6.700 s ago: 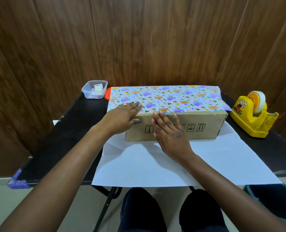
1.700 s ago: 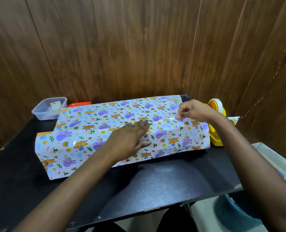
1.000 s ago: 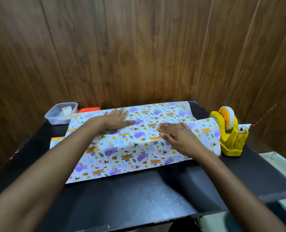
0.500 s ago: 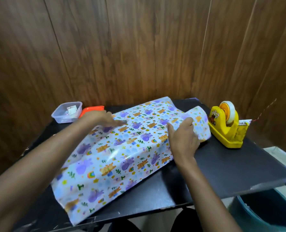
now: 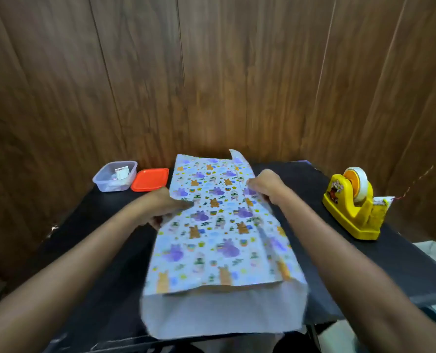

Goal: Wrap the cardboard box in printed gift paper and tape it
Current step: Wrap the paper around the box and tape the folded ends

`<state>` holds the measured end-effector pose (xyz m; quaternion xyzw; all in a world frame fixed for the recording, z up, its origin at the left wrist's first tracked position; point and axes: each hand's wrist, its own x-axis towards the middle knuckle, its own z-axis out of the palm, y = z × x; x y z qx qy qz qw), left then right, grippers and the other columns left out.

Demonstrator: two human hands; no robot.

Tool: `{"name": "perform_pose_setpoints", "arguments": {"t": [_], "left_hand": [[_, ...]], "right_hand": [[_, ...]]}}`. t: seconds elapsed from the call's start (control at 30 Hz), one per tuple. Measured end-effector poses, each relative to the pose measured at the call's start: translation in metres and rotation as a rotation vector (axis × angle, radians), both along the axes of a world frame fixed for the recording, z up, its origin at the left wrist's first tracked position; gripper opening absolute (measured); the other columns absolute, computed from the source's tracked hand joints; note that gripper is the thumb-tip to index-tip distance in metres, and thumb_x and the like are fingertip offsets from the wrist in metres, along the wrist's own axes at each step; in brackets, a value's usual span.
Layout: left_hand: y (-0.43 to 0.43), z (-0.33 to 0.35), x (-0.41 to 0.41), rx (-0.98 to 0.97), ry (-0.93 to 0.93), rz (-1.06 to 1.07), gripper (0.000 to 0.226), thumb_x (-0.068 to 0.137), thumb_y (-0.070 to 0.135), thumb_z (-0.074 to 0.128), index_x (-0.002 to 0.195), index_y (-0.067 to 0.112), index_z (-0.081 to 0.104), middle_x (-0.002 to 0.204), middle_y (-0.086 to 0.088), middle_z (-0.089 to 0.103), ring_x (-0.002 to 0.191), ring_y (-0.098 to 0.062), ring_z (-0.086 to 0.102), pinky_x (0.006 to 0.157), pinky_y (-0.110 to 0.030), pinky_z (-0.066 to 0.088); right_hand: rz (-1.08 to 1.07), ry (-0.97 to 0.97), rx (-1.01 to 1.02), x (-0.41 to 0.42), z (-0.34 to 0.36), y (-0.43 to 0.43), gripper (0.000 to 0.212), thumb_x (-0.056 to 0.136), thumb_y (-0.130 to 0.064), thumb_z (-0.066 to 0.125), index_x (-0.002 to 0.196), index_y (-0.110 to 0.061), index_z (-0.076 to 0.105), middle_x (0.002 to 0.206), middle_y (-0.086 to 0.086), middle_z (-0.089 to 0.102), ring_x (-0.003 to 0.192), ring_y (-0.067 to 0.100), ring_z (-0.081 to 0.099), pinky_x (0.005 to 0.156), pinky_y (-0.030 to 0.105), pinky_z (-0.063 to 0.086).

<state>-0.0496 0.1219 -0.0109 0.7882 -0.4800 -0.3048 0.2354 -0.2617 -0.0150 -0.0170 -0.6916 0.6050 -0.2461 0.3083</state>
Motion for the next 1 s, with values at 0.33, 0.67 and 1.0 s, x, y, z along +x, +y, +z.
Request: {"name": "perform_pose_setpoints", "arguments": {"t": [0.33, 0.67, 1.0], "left_hand": [[0.019, -0.013, -0.056, -0.04, 0.777, 0.162, 0.021, 0.093, 0.015, 0.052, 0.111, 0.005, 0.058, 0.114, -0.013, 0.059, 0.094, -0.03, 0.062, 0.057, -0.048, 0.056], [0.057, -0.008, -0.074, -0.023, 0.701, 0.11, 0.021, 0.092, 0.02, 0.056, 0.084, 0.0, 0.056, 0.09, -0.02, 0.054, 0.066, -0.026, 0.058, 0.064, -0.034, 0.057], [-0.002, 0.016, -0.043, -0.302, -0.27, -0.059, 0.021, 0.094, 0.023, 0.051, 0.085, 0.007, 0.062, 0.091, -0.014, 0.068, 0.08, -0.025, 0.062, 0.067, -0.03, 0.049]], "right_hand": [[0.314, 0.248, 0.101, 0.022, 0.024, -0.05, 0.03, 0.094, -0.02, 0.054, 0.12, -0.007, 0.06, 0.126, 0.012, 0.057, 0.118, 0.029, 0.053, 0.091, 0.035, 0.043], [0.68, 0.286, 0.019, 0.109, 0.025, -0.048, 0.023, 0.09, -0.015, 0.06, 0.112, -0.015, 0.066, 0.122, 0.018, 0.062, 0.119, 0.039, 0.052, 0.101, 0.047, 0.043], [0.813, 0.325, -0.126, 0.108, 0.009, -0.042, 0.061, 0.092, -0.039, 0.056, 0.145, -0.018, 0.037, 0.152, -0.002, 0.032, 0.137, 0.016, 0.035, 0.106, 0.023, 0.028]]}}
